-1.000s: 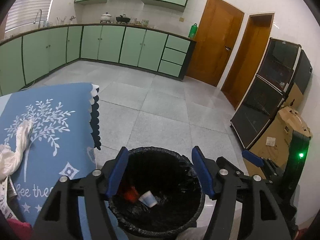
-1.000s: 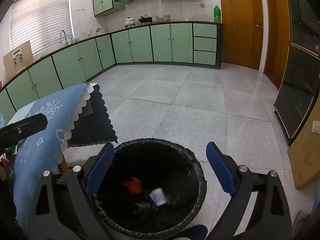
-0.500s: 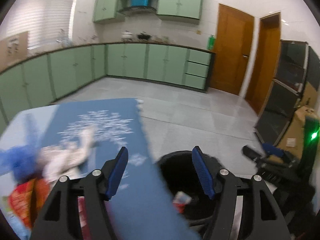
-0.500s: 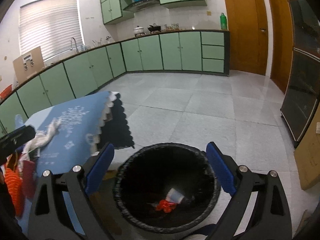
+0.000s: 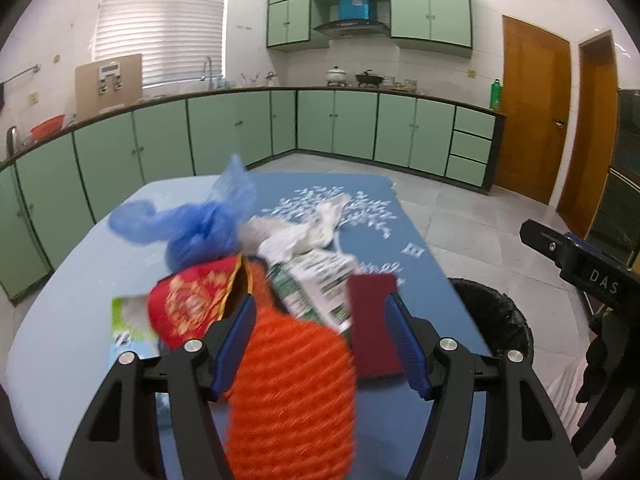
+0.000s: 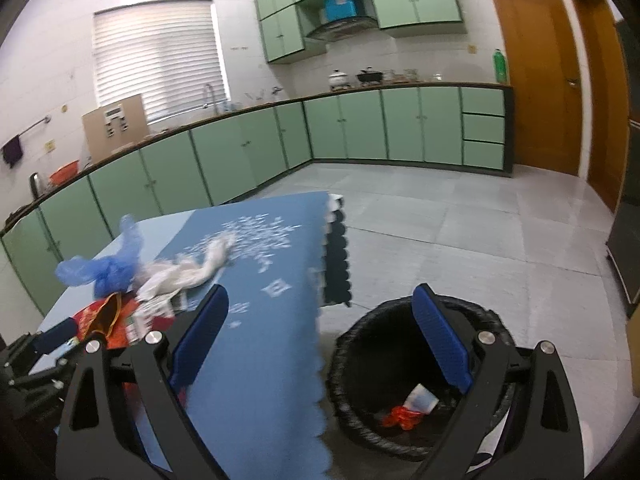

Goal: Collect trash
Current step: 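Return the left gripper to the table and grasp the orange mesh net, then grasp the dark red scouring pad with the right gripper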

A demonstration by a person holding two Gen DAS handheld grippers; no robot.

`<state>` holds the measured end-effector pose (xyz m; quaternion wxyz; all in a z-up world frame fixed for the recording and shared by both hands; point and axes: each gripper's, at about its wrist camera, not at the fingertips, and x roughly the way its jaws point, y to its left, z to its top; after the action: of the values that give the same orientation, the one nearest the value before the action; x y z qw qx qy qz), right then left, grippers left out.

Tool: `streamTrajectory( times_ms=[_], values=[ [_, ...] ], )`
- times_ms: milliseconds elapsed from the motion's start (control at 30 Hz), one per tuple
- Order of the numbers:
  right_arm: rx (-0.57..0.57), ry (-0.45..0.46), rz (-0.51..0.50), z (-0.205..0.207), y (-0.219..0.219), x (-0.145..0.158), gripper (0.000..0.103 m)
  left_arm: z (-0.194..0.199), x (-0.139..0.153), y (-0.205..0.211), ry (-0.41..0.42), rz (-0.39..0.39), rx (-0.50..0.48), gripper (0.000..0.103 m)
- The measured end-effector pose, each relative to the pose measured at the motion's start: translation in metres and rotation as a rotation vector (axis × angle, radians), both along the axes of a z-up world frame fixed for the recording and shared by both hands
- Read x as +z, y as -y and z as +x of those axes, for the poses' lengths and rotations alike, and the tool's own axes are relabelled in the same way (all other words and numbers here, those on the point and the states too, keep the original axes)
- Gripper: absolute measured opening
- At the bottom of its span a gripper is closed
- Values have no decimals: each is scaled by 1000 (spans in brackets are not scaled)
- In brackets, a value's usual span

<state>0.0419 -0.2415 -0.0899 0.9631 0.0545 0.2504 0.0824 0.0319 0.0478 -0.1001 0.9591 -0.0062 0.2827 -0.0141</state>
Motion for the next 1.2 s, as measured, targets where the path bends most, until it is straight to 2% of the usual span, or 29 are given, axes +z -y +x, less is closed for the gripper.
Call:
streamTrajectory(
  times_ms=[200,333,567,767,967,1200],
  values=[
    [40,3,-19,-9,-19,-1,90,-13,-14,-11,-26,-4,29,70],
    [71,-9,-33,-14,-32,-8,85,-16,-24,-10,-45,2,23,71],
    [97,-24,-47,-21,-44,-16,84,-19,-36,-12,-77,6,20,72],
    [114,-31,-56,-22,-49,-18,84,-19,-42,-16,-101,-12,20,53],
    [139,-42,-57,-22,-54,-21,83,-25,-36,-18,-69,-22,22,33],
    [159,-54,-56,-21,-65,-26,83,-36,-17,-29,10,-61,31,29]
  ],
)
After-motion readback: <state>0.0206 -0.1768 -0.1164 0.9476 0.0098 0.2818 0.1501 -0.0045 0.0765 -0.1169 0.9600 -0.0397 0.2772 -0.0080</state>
